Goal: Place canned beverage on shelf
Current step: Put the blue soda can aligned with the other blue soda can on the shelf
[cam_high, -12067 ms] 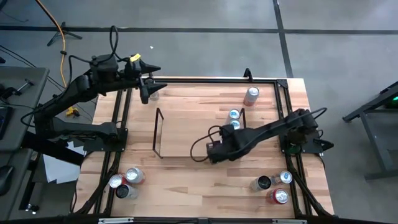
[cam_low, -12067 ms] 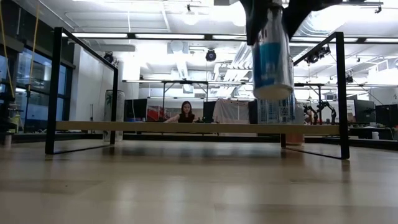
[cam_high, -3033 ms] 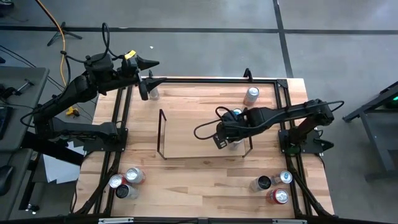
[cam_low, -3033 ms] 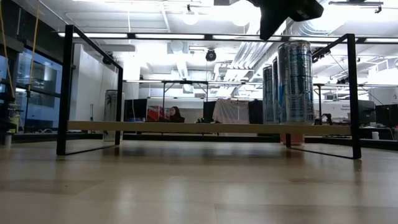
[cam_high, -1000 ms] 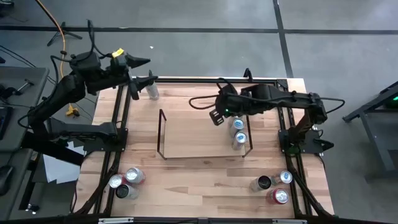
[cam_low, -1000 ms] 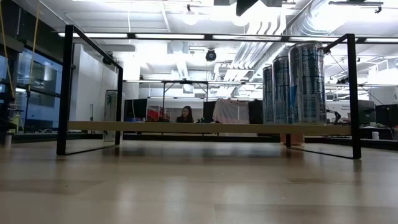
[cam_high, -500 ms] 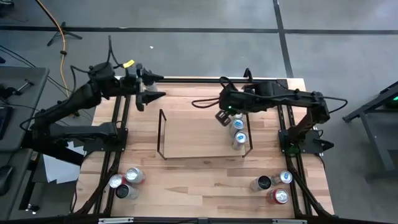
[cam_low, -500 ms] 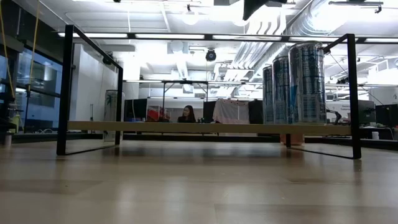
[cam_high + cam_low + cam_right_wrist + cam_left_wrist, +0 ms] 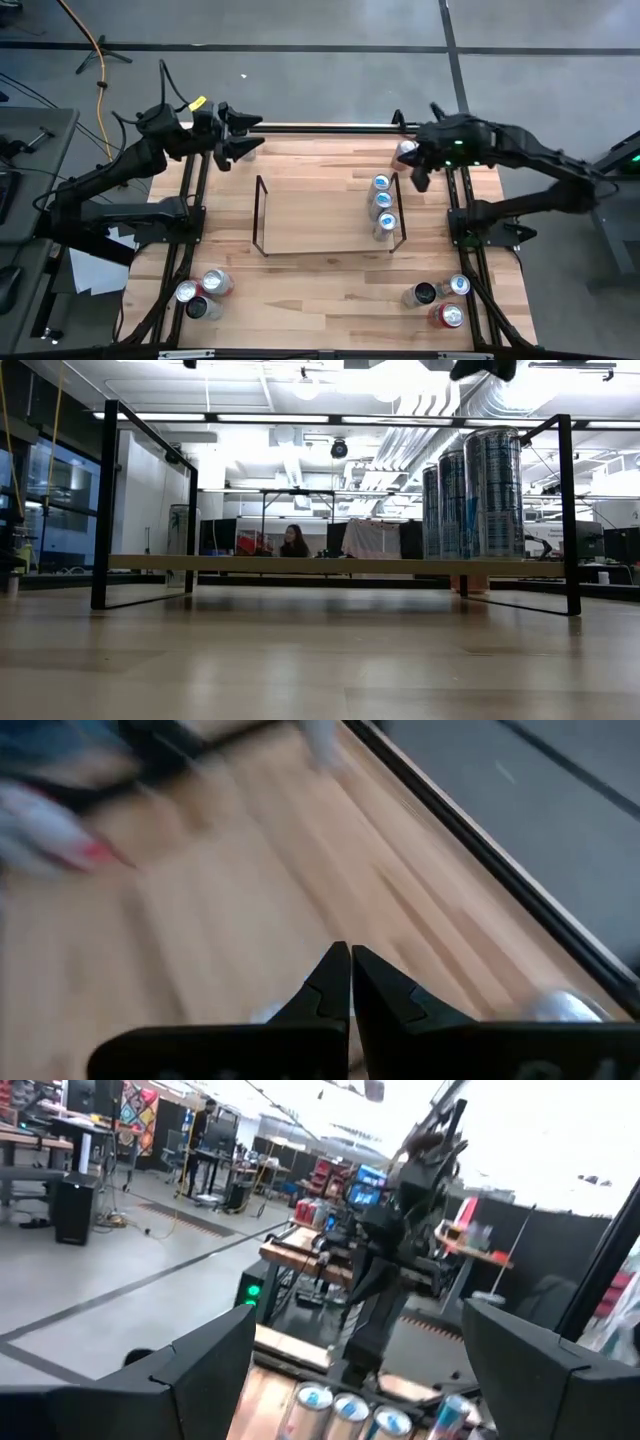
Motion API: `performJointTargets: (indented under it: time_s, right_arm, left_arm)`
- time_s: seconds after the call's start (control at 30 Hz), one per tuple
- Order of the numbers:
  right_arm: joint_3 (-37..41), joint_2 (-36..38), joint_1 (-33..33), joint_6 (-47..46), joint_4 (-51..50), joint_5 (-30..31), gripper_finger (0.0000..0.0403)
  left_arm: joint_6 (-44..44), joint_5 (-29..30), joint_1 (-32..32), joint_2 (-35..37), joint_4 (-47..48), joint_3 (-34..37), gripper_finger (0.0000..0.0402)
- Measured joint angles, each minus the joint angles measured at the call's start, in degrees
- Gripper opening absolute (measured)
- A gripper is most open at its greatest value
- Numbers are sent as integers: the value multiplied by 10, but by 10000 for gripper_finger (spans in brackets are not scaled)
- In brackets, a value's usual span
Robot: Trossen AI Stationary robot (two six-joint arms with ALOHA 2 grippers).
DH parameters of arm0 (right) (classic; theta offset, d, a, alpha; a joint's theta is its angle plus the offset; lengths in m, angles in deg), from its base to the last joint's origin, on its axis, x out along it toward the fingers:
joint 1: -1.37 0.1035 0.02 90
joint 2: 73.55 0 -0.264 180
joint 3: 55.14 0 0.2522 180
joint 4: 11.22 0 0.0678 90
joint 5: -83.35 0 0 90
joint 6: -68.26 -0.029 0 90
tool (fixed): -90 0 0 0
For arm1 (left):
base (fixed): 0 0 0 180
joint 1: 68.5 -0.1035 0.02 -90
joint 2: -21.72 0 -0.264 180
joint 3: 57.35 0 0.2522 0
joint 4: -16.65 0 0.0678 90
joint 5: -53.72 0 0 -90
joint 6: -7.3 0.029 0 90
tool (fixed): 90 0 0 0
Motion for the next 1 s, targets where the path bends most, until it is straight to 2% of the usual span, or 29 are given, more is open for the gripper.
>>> performJointTargets:
  time_s: [0.1, 0.23, 0.37, 0.47, 0.6, 0.87, 1.0]
  right_arm:
    - [73, 65, -18, 23, 117, -55, 0]
    - [126, 111, -22, 43, 209, -64, 0]
    - [134, 116, -22, 44, 236, -64, 3]
    - [134, 103, -22, 44, 235, -64, 25]
    - [134, 74, -20, 44, 235, -64, 100]
    - [135, 25, 1, 41, 238, -63, 304]
    - [135, 17, 1, 43, 238, -63, 363]
  left_arm:
    - [-26, 0, 0, 0, -13, 0, 314]
    - [-32, 4, 0, 0, -14, 0, 314]
    - [-32, 16, 0, 0, -14, 0, 314]
    - [-32, 16, 0, 0, -15, 0, 314]
    - [-32, 16, 0, 0, -14, 0, 314]
    - [-32, 16, 0, 3, -13, 0, 314]
    - [-31, 16, 0, 4, -13, 0, 314]
